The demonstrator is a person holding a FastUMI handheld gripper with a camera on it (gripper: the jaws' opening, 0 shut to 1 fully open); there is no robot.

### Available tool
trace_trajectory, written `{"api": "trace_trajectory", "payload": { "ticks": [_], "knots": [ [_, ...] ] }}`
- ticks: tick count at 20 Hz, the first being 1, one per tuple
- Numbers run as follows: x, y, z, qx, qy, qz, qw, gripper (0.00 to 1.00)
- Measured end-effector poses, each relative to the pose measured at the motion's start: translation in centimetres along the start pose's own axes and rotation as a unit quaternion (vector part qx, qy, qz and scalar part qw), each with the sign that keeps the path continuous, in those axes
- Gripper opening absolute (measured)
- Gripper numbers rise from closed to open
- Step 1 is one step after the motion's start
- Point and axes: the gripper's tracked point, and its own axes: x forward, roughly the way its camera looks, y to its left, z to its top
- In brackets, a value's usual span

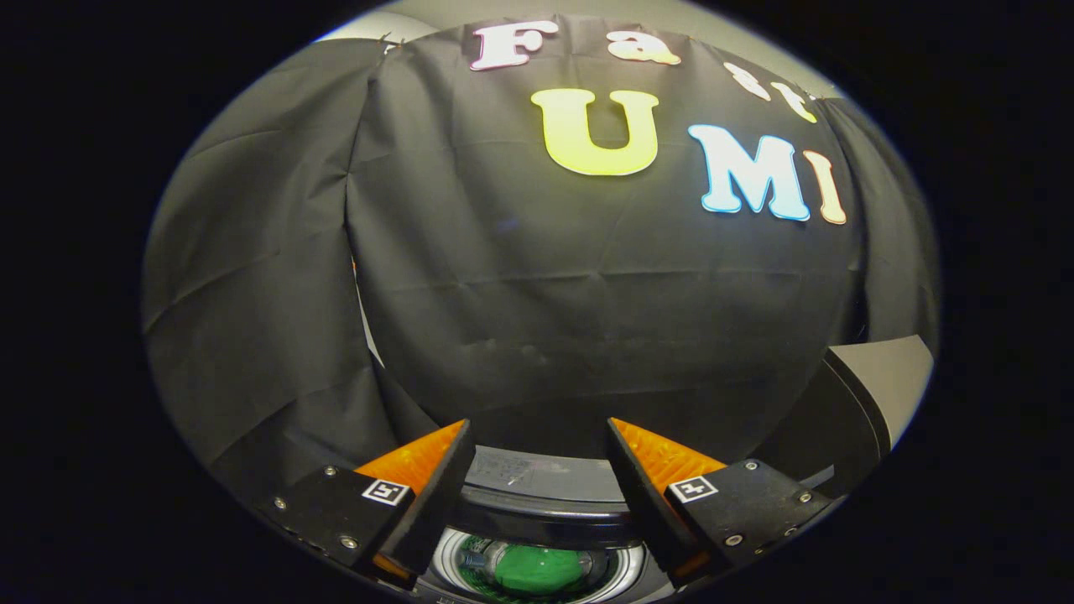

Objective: Put the clothes into the washing machine and then close the washing machine lid.

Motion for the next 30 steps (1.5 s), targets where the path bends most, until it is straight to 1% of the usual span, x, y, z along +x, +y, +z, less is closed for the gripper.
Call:
{"api": "trace_trajectory", "payload": {
  "ticks": [3, 5, 7, 11, 19, 25, 30],
  "knots": [
    [-0.7, 0.2, -0.8, -0.004, -0.012, 0.001, 1.000, 0.96],
    [-0.9, 1.0, -2.6, 0.002, 0.006, 0.018, 1.000, 0.96],
    [-1.9, 0.6, -5.4, -0.002, 0.026, 0.012, 1.000, 0.96],
    [-2.4, -0.1, -9.8, -0.017, 0.058, 0.015, 0.998, 0.96],
    [-4.8, 0.6, -14.4, -0.043, 0.084, 0.034, 0.995, 0.96],
    [-6.7, 1.5, -13.5, -0.039, 0.059, 0.057, 0.996, 0.96],
    [-10.2, 1.1, -9.8, -0.027, 0.008, 0.062, 0.998, 0.96]
  ]
}}
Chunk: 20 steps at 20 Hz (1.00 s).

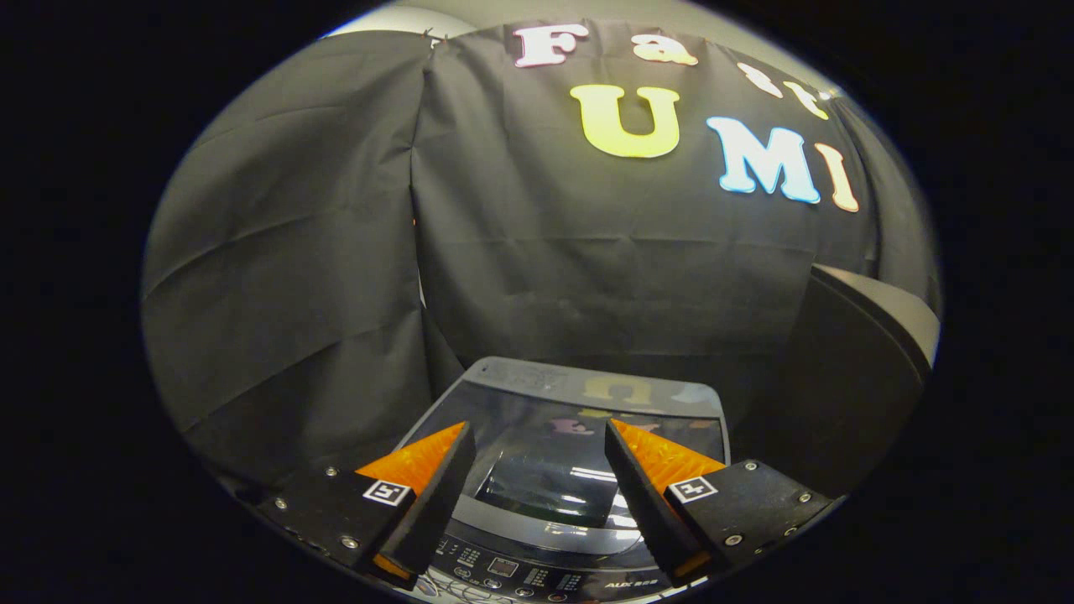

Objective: Put the clothes into the washing machine and then close the washing machine lid.

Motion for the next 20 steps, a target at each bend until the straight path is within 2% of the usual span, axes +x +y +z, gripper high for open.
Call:
{"api": "trace_trajectory", "payload": {
  "ticks": [9, 16, 20],
  "knots": [
    [-9.8, -3.4, 7.3, -0.015, -0.093, -0.017, 0.995, 0.96],
    [-18.7, -9.1, 8.5, -0.023, -0.129, -0.028, 0.991, 0.96],
    [-23.4, -13.0, 8.9, -0.014, -0.149, -0.051, 0.987, 0.96]
  ]
}}
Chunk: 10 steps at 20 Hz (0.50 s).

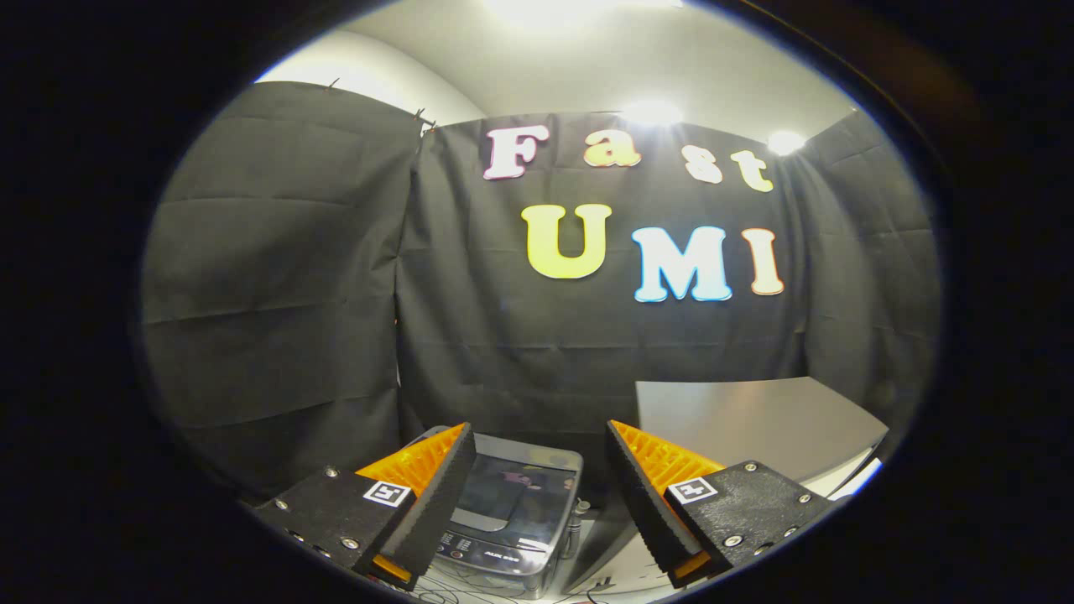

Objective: Put the clothes into the washing machine and then close the washing machine lid.

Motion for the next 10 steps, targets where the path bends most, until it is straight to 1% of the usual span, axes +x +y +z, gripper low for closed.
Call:
{"api": "trace_trajectory", "payload": {
  "ticks": [10],
  "knots": [
    [-9.7, -11.3, 1.2, 0.012, -0.020, -0.076, 0.997, 0.96]
  ]
}}
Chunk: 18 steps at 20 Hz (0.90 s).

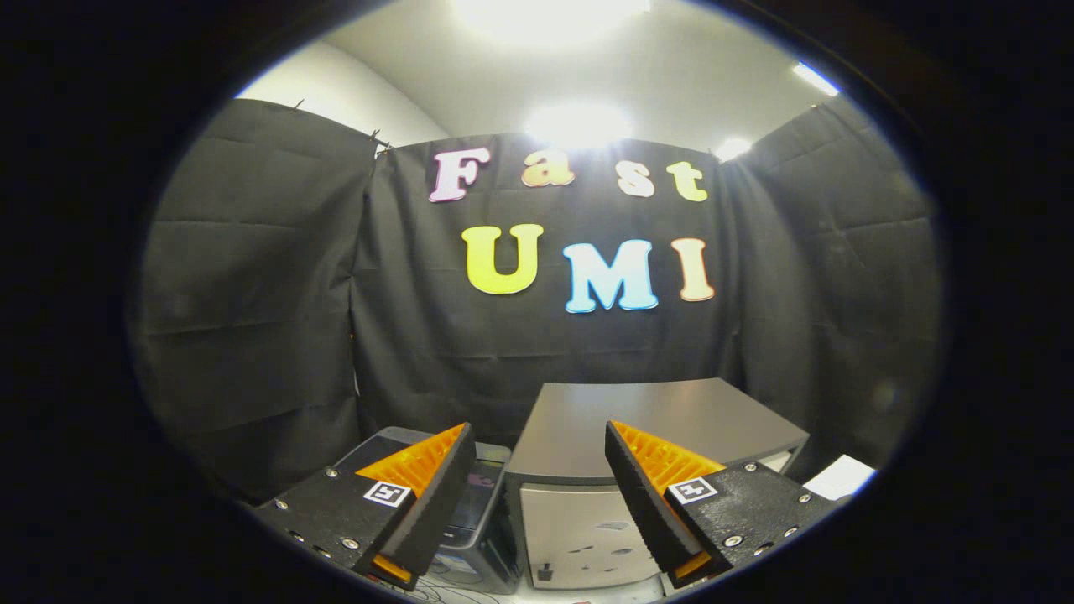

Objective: Put the clothes into the washing machine and then close the washing machine lid.

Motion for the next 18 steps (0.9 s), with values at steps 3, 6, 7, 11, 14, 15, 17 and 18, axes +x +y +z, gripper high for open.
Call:
{"api": "trace_trajectory", "payload": {
  "ticks": [3, 6, 7, 11, 14, 15, 17, 18],
  "knots": [
    [-1.7, -3.5, 0.4, -0.003, -0.007, -0.021, 1.000, 0.96],
    [-3.6, -6.2, 1.0, 0.001, -0.013, -0.039, 0.999, 0.96],
    [-4.1, -7.1, 0.9, 0.001, -0.015, -0.044, 0.999, 0.96],
    [-5.4, -9.4, 0.8, -0.004, -0.017, -0.060, 0.998, 0.96],
    [-6.3, -10.3, 0.4, -0.001, -0.016, -0.065, 0.998, 0.96],
    [-6.6, -10.6, 0.3, 0.000, -0.015, -0.066, 0.998, 0.96],
    [-6.9, -10.8, 0.3, 0.001, -0.014, -0.067, 0.998, 0.96],
    [-7.0, -10.9, 0.3, 0.002, -0.014, -0.068, 0.998, 0.96]
  ]
}}
